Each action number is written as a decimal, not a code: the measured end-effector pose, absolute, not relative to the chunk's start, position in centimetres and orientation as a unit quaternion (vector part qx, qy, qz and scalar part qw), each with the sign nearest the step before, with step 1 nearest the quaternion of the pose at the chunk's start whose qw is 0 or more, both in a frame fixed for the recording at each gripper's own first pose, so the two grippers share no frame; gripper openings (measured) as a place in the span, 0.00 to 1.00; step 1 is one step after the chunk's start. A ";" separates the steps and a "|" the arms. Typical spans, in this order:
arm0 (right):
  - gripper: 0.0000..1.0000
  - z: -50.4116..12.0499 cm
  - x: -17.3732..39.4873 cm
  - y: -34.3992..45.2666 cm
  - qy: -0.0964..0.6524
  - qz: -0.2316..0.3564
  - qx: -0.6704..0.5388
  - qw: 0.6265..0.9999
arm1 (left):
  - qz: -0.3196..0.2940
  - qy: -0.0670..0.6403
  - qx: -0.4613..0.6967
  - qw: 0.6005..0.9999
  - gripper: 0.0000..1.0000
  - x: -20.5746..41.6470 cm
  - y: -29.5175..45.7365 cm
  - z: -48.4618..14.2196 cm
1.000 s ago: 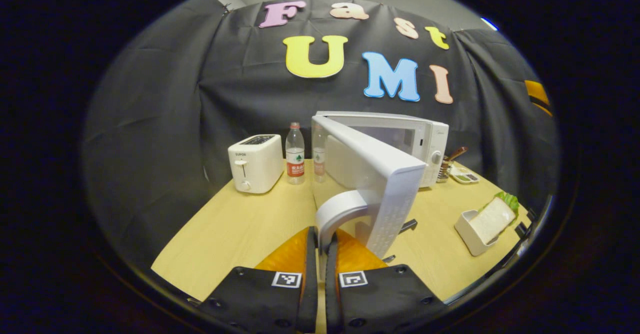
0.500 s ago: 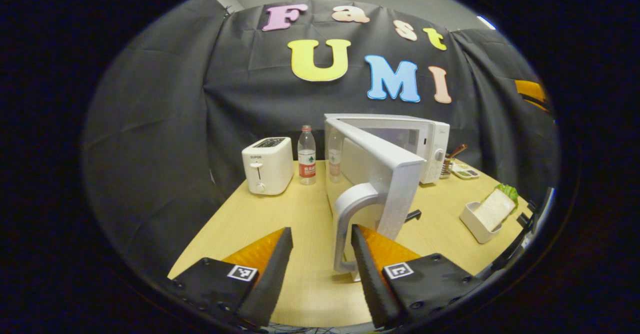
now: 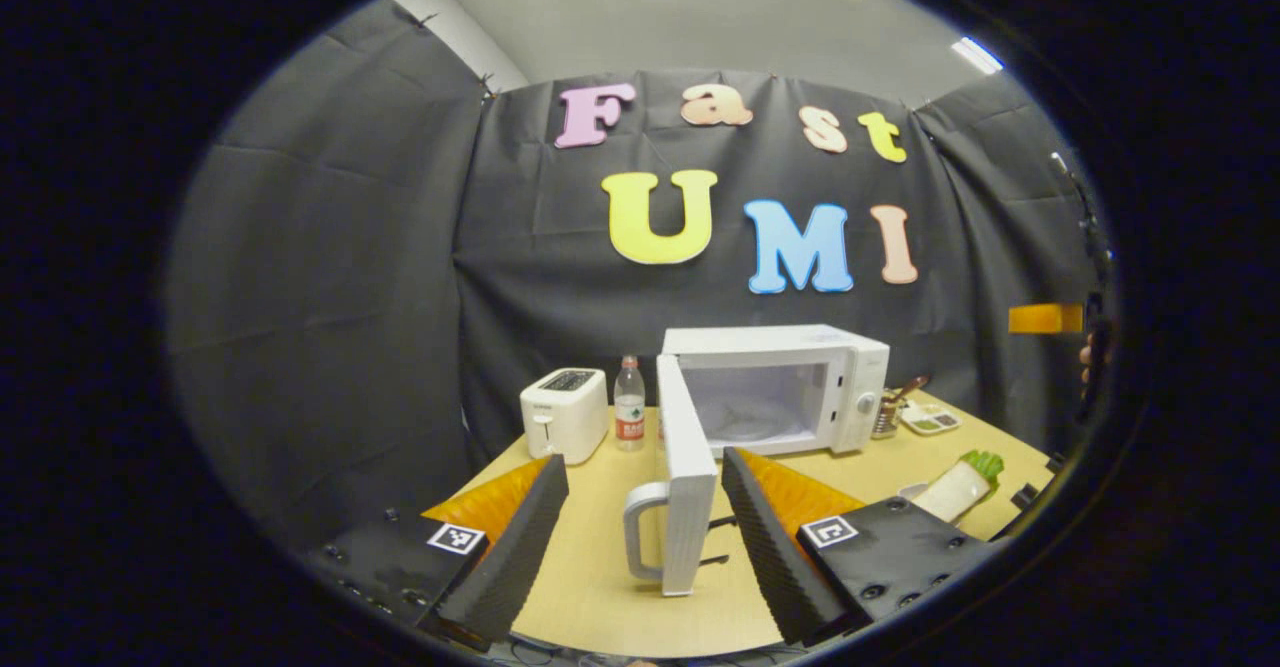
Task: Open the microwave oven with the left hand, put the food in, and close the microwave oven.
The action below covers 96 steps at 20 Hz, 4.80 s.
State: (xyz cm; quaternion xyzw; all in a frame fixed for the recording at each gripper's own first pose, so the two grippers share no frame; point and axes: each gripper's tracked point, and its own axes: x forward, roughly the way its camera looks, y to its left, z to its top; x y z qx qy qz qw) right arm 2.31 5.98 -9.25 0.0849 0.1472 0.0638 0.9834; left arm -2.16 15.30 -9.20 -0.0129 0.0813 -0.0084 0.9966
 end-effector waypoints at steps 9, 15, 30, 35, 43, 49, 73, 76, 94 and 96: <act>0.76 -20.1 2.0 3.7 0.300 0.101 0.179 0.931 | -0.011 0.026 -0.011 1.000 0.96 -3.9 9.1 -1.4; 0.77 -25.6 0.7 3.9 0.389 0.135 0.208 0.887 | -0.012 0.013 0.003 1.000 0.99 -4.4 6.1 0.1; 0.76 -28.8 -0.1 0.6 0.444 0.142 0.280 0.839 | 0.005 0.030 -0.006 1.000 0.99 -2.9 3.0 -1.1; 0.77 -28.2 -0.1 -0.3 0.430 0.143 0.297 0.841 | -0.004 0.031 0.003 1.000 0.97 -2.0 1.9 -1.1; 0.77 -28.7 -1.2 2.0 0.473 0.159 0.361 0.788 | -0.012 0.031 0.003 0.999 0.97 -1.1 1.1 -1.1; 0.76 -30.1 -2.6 4.9 0.513 0.172 0.350 0.765 | -0.006 0.034 0.006 0.999 0.99 -1.5 1.8 -1.4; 0.27 -20.3 1.5 10.3 0.453 0.243 0.363 0.777 | 0.022 0.007 -0.011 1.000 0.97 -0.6 3.2 0.1; 0.27 -19.0 4.7 12.9 0.420 0.241 0.391 0.783 | 0.018 -0.002 -0.012 1.000 0.96 1.1 4.8 0.9; 0.27 -24.0 18.9 28.7 0.347 0.187 0.451 0.801 | 0.063 -0.011 -0.006 0.998 0.99 6.5 21.4 0.6; 0.26 -25.1 20.4 29.7 0.346 0.178 0.453 0.803 | 0.070 -0.008 -0.003 0.998 1.00 6.5 23.0 0.1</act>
